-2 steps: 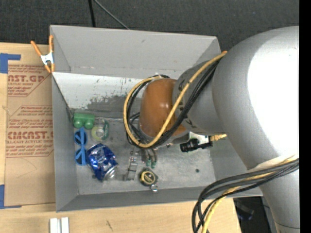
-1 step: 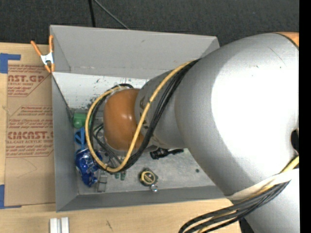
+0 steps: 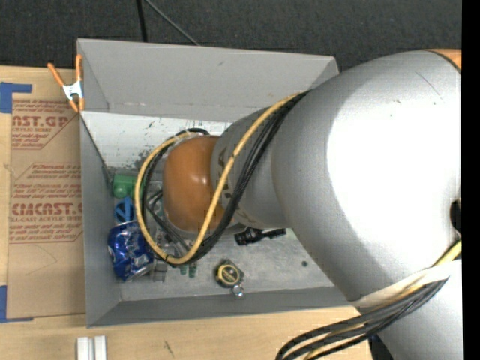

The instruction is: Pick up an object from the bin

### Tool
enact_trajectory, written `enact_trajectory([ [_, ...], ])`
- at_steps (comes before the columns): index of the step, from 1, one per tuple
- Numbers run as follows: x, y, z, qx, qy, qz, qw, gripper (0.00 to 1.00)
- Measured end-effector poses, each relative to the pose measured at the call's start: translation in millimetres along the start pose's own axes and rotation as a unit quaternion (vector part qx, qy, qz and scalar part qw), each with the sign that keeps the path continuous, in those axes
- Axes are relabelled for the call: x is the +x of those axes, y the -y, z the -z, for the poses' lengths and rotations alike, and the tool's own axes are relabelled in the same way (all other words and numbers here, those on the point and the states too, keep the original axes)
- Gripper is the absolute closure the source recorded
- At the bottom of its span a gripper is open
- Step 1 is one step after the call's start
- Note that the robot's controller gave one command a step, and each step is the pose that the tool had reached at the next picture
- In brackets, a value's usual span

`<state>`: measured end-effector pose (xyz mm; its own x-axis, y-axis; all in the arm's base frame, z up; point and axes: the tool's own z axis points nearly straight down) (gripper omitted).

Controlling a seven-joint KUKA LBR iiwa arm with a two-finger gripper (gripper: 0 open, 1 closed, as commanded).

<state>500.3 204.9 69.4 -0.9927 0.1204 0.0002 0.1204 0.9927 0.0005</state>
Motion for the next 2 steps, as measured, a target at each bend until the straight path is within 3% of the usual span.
enact_trajectory([
  [1, -22.2, -33.0, 32.1, 0.013, -0.0015, 0.011, 0.9999, 1.00],
  [2, 1.4, -21.2, 138.1, -0.002, 0.0035, 0.012, 0.9999, 1.00],
])
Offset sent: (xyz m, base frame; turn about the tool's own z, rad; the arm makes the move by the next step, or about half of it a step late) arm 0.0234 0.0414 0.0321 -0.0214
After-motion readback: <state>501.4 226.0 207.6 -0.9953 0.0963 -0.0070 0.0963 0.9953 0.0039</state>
